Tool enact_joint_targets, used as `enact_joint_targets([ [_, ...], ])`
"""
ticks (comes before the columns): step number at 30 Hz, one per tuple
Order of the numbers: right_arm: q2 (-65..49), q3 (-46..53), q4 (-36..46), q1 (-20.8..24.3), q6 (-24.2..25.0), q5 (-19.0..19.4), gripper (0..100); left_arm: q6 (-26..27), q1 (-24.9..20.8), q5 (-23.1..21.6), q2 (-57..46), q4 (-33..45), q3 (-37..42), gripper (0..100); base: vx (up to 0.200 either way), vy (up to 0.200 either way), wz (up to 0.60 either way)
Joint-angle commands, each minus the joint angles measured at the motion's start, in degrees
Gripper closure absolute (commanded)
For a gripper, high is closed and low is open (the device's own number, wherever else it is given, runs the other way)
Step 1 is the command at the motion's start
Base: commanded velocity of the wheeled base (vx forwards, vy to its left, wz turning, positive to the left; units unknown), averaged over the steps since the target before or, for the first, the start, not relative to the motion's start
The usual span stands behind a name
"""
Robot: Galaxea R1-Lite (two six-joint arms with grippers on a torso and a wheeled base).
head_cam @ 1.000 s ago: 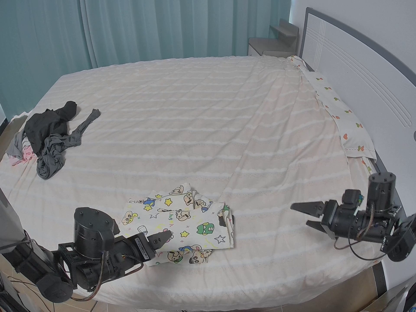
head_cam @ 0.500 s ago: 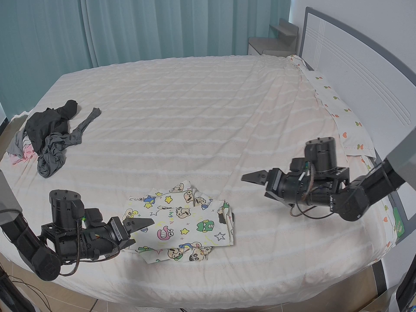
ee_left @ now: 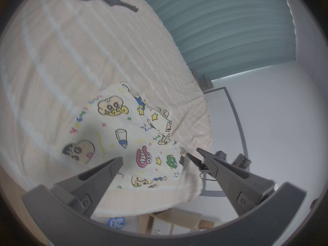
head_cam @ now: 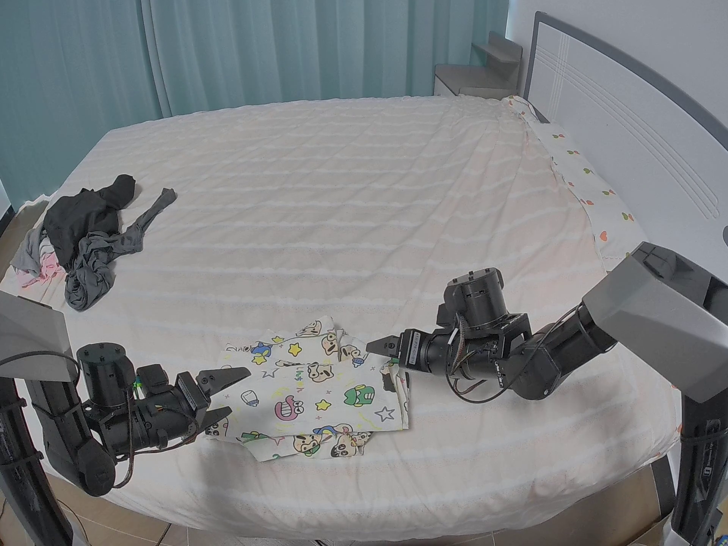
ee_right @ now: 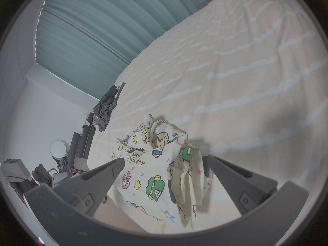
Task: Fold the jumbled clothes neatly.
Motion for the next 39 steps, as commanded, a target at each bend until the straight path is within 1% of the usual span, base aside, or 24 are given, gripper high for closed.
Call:
enact_joint_targets([
  [1, 2.5, -1.8, -0.5, 0.7, -0.3, -0.3, 0, -3.2, 0.8, -2.9, 1.2, -2.5, 2.0, 0, 0.0, 0.0, 0.0],
  [3, 2.5, -2.1, -0.5, 0.9, -0.3, -0.3, 0, -3.2, 0.8, -3.0, 1.1, -2.5, 2.1, 0, 0.0, 0.0, 0.0],
  [9, 4.6, -4.2, -3.7, 2.4, -1.3, -3.6, 0, -3.1, 0.8, -3.0, 1.2, -2.5, 2.2, 0, 0.0, 0.0, 0.0],
  [20, 5.9, -5.8, -3.6, 3.1, -2.0, -3.7, 0, -3.0, 0.7, -3.0, 1.2, -2.5, 2.2, 0, 0.0, 0.0, 0.0],
  [26, 6.0, -5.2, -3.6, 3.7, -2.0, -3.9, 0, -2.8, 0.6, -1.9, 0.9, -2.5, 1.6, 0, 0.0, 0.0, 0.0],
  [28, 5.8, -4.9, -3.6, 3.6, -2.0, -3.9, 0, -2.9, 0.3, -0.3, -0.5, -2.5, 1.5, 0, 0.0, 0.0, 0.0],
  [29, 5.8, -4.9, -3.6, 3.6, -2.0, -3.9, 0, -2.9, 0.3, -0.3, -0.5, -2.5, 1.5, 0, 0.0, 0.0, 0.0],
  [32, 5.3, -4.8, -3.5, 3.4, -2.0, -4.9, 0, -2.8, -2.4, 0.5, -3.5, -2.5, 2.8, 0, 0.0, 0.0, 0.0],
  [33, 5.3, -4.8, -3.5, 3.4, -2.0, -4.9, 0, -2.8, -2.4, 0.5, -3.5, -2.5, 2.8, 0, 0.0, 0.0, 0.0],
  [34, 5.3, -4.7, -3.5, 3.4, -2.0, -5.7, 0, -2.8, -3.8, 0.5, -4.0, -2.5, 3.7, 0, 0.0, 0.0, 0.0],
  [37, 4.8, -4.5, -3.5, 3.5, -1.9, -5.9, 0, -2.9, -4.0, 0.5, -4.0, -2.5, 3.7, 0, 0.0, 0.0, 0.0],
  [39, 4.2, -3.9, -3.5, 3.4, -2.0, -5.9, 0, -3.0, -3.4, 0.4, -4.1, -2.5, 3.7, 0, 0.0, 0.2, 0.0],
])
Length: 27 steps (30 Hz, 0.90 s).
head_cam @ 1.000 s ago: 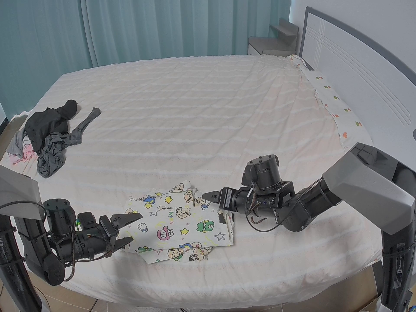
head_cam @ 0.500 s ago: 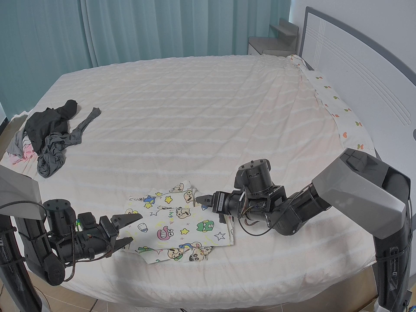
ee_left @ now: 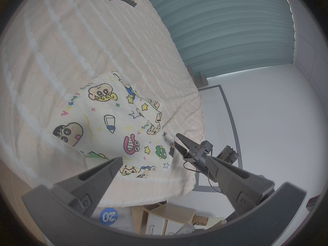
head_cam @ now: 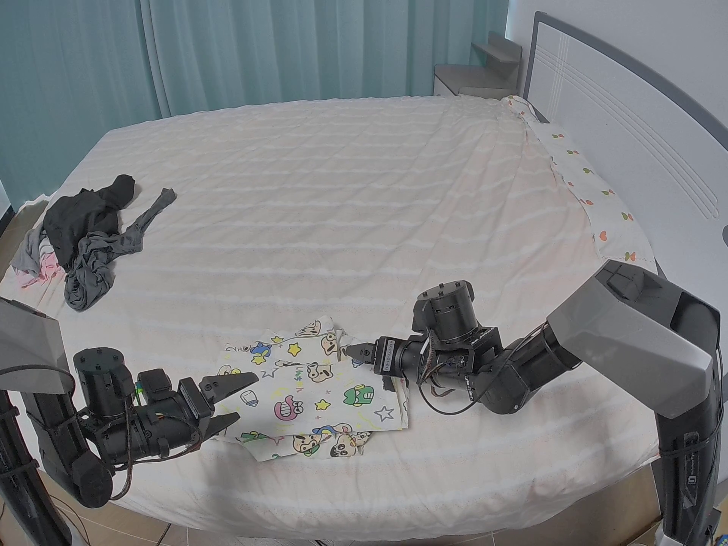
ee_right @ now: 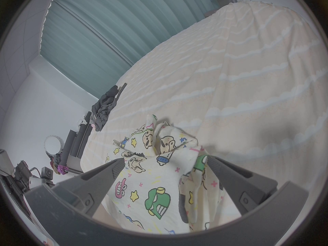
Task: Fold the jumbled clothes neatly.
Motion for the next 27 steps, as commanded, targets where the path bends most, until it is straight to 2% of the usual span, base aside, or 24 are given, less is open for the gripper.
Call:
enact_joint_targets([
  [1, -1.4, 0.8, 0.0, 0.0, 0.0, 0.0, 0, -0.1, 0.3, 0.1, -1.2, -0.1, 0.3, 0, 0.0, 0.2, 0.0],
  [13, -1.6, 1.7, -0.3, -0.4, 0.0, 0.0, 0, 0.0, 1.1, 0.2, -0.6, -0.1, -0.2, 0, 0.0, 0.2, 0.0],
  [23, -2.0, 3.6, 0.4, -2.0, 0.0, -1.1, 0, 0.5, 1.2, 0.7, -0.4, -0.1, -0.2, 0, 0.0, 0.0, 0.0],
  [27, -4.3, 6.0, 1.2, -4.7, -0.1, -1.8, 0, 0.6, 1.2, 0.9, -0.3, -0.2, -0.2, 0, 0.0, 0.0, 0.0],
])
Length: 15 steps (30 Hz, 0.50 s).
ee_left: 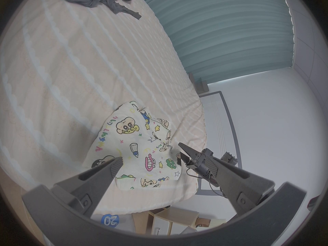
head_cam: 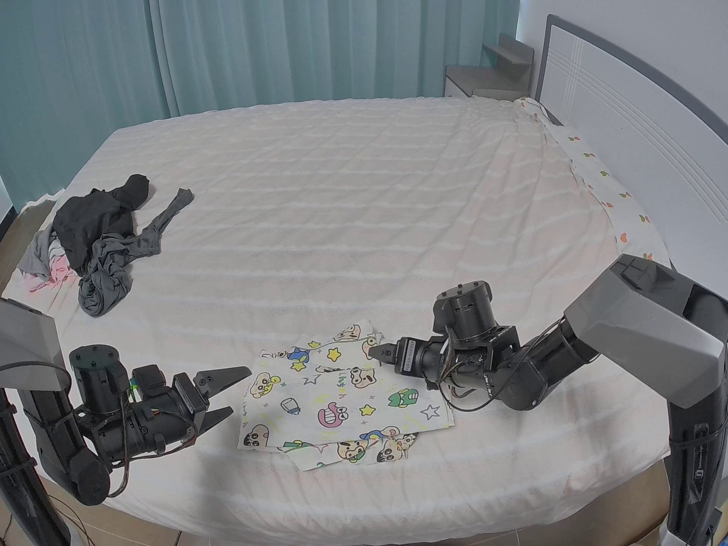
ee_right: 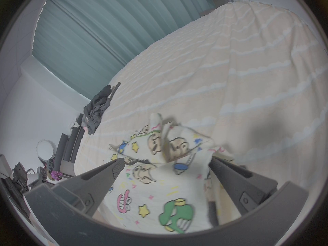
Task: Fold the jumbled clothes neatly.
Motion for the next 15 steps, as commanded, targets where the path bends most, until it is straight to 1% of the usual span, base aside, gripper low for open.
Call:
enact_joint_targets([
  [1, -2.8, 2.4, 1.4, -2.6, 0.0, -0.2, 0, 0.0, 0.0, 0.0, 0.2, -0.1, 0.0, 0, 0.0, 0.0, 0.0],
  [9, -3.1, 3.8, 2.1, -3.1, -0.7, 0.2, 0, 0.0, 0.0, 0.0, 0.2, -0.2, 0.0, 0, 0.0, 0.0, 0.0],
  [15, -1.5, 2.0, 2.3, -2.1, -2.0, 1.2, 0, 0.5, 0.1, 0.0, 1.0, -0.2, -0.2, 0, 0.0, 0.0, 0.0],
])
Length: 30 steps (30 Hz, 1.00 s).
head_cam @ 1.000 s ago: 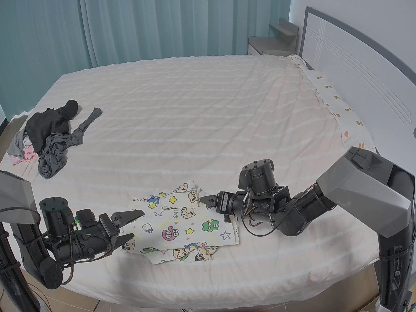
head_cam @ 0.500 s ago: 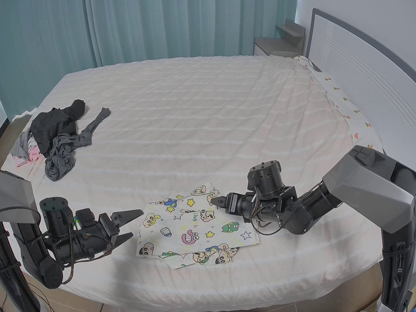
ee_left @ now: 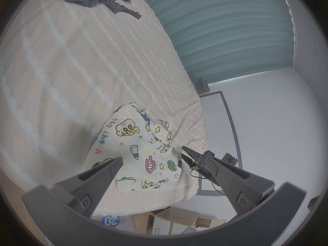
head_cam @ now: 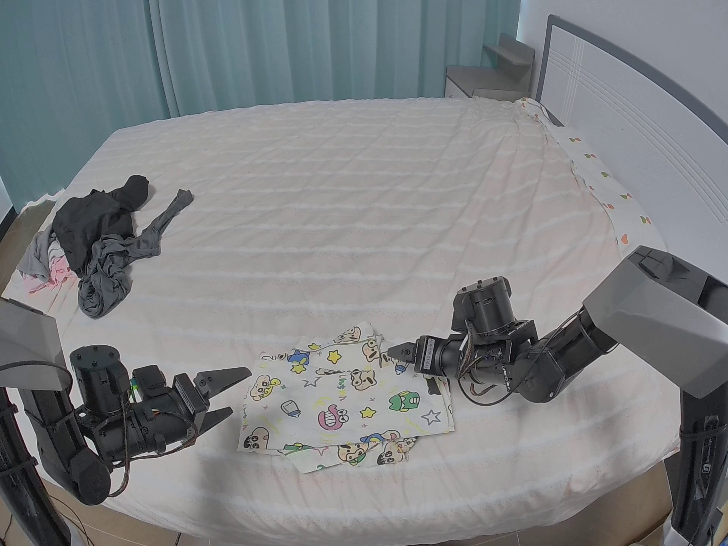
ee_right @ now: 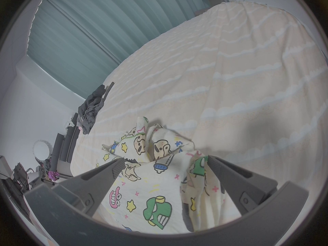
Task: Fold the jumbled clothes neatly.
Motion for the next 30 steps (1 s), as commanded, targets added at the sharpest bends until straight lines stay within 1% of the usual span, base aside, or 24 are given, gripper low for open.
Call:
enact_joint_targets([
  [1, 1.5, -1.2, 0.4, 0.8, -0.6, 0.3, 0, 0.9, -0.1, 0.0, 0.8, -0.2, 0.0, 0, 0.0, 0.0, 0.0],
  [4, 2.2, -2.5, 2.7, 0.9, -0.6, 0.3, 0, 2.6, 0.0, 0.2, 1.3, -0.2, 0.0, 0, 0.0, 0.0, 0.0],
  [7, 2.2, -3.4, 4.8, 0.9, -0.6, 0.3, 0, 2.7, 0.0, 0.2, 1.3, -0.2, 0.0, 0, 0.0, 0.0, 0.0],
  [8, 2.2, -3.6, 5.3, 0.9, -0.6, 0.3, 100, 2.7, 0.0, 0.2, 1.3, -0.2, 0.0, 0, 0.0, 0.0, 0.0],
  [19, 1.5, -2.8, 5.5, 0.3, -0.2, -0.1, 100, 2.7, -0.1, 0.1, 1.4, -0.2, 0.0, 0, 0.0, 0.0, 0.0],
  [22, 0.9, -2.5, 5.4, 0.3, -0.2, -0.4, 100, 2.7, -0.1, 0.1, 1.5, -0.2, 0.0, 0, 0.0, 0.0, 0.0],
  [24, -0.4, -1.8, 5.0, 0.3, -0.1, -1.4, 100, 2.7, 0.0, 0.1, 1.5, -0.2, 0.0, 0, 0.0, 0.0, 0.0],
  [27, -1.6, -1.1, 3.7, 0.4, -0.1, -2.2, 100, 2.7, -0.1, 0.1, 1.5, -0.2, 0.0, 0, 0.0, 0.0, 0.0],
  [28, -2.6, 0.2, 0.5, 0.4, -0.1, -2.4, 100, 2.7, -0.1, 0.1, 1.5, -0.2, 0.0, 0, 0.0, 0.0, 0.0],
  [30, -3.2, 1.8, -3.2, 0.3, -0.3, -2.4, 100, 2.7, 0.0, 0.1, 1.5, -0.2, 0.0, 0, 0.0, 0.0, 0.0],
])
